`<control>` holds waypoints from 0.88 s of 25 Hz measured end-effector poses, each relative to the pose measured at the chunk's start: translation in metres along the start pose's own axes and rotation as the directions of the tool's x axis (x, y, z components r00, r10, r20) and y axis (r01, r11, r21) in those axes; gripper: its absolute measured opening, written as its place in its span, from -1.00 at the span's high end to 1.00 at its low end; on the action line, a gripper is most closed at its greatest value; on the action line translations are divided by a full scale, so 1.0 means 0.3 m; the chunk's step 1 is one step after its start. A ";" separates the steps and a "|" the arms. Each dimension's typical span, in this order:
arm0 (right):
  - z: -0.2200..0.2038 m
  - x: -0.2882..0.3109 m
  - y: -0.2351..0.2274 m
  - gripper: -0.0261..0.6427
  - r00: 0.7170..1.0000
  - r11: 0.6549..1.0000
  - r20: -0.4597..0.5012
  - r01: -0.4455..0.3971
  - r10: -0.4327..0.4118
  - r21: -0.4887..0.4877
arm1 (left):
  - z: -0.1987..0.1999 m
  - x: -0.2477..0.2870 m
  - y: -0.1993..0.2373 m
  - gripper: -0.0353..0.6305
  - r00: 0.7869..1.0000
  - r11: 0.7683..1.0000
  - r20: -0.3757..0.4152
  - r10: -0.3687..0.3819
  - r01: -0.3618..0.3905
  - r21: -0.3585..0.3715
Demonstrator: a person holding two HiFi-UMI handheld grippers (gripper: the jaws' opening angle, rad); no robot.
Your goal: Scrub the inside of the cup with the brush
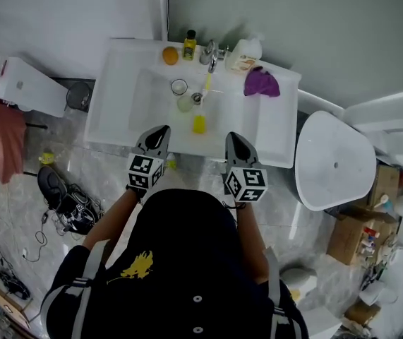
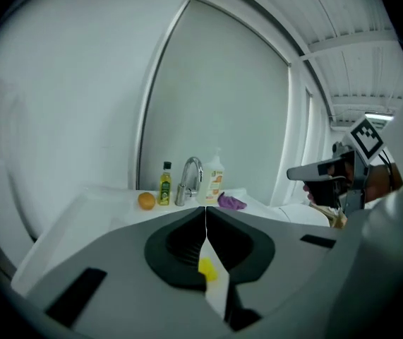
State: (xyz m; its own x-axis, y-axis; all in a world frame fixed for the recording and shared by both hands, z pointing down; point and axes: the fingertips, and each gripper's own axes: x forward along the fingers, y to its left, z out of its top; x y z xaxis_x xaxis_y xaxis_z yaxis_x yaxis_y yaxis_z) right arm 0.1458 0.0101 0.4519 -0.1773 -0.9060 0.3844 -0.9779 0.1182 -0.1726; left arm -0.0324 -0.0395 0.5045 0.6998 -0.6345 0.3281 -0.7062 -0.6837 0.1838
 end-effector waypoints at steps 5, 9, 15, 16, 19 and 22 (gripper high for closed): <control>0.019 -0.223 0.027 0.84 0.996 0.997 0.056 -0.063 0.065 -0.038 | 0.020 -0.214 -0.166 0.84 0.991 0.993 0.071 0.116 -0.115 -0.022; -0.010 -0.384 0.013 0.84 0.992 0.996 0.096 -0.086 0.086 -0.006 | -0.008 -0.332 -0.337 0.84 0.985 0.988 0.092 0.148 -0.152 0.036; -0.054 -0.556 0.038 0.84 0.987 0.992 0.112 -0.121 0.115 0.045 | -0.001 -0.501 -0.501 0.84 0.985 0.982 0.092 0.148 -0.157 0.106; -0.053 -0.578 0.051 0.84 0.986 0.991 0.118 -0.126 0.121 0.041 | 0.007 -0.523 -0.517 0.84 0.986 0.981 0.094 0.136 -0.147 0.127; -0.066 -0.657 0.115 0.84 0.983 0.990 0.131 -0.136 0.131 0.027 | 0.018 -0.617 -0.557 0.84 0.990 0.981 0.105 0.098 -0.114 0.156; -0.098 -0.750 0.188 0.84 0.982 0.990 0.135 -0.139 0.135 0.019 | 0.002 -0.739 -0.584 0.83 0.991 0.983 0.104 0.085 -0.100 0.151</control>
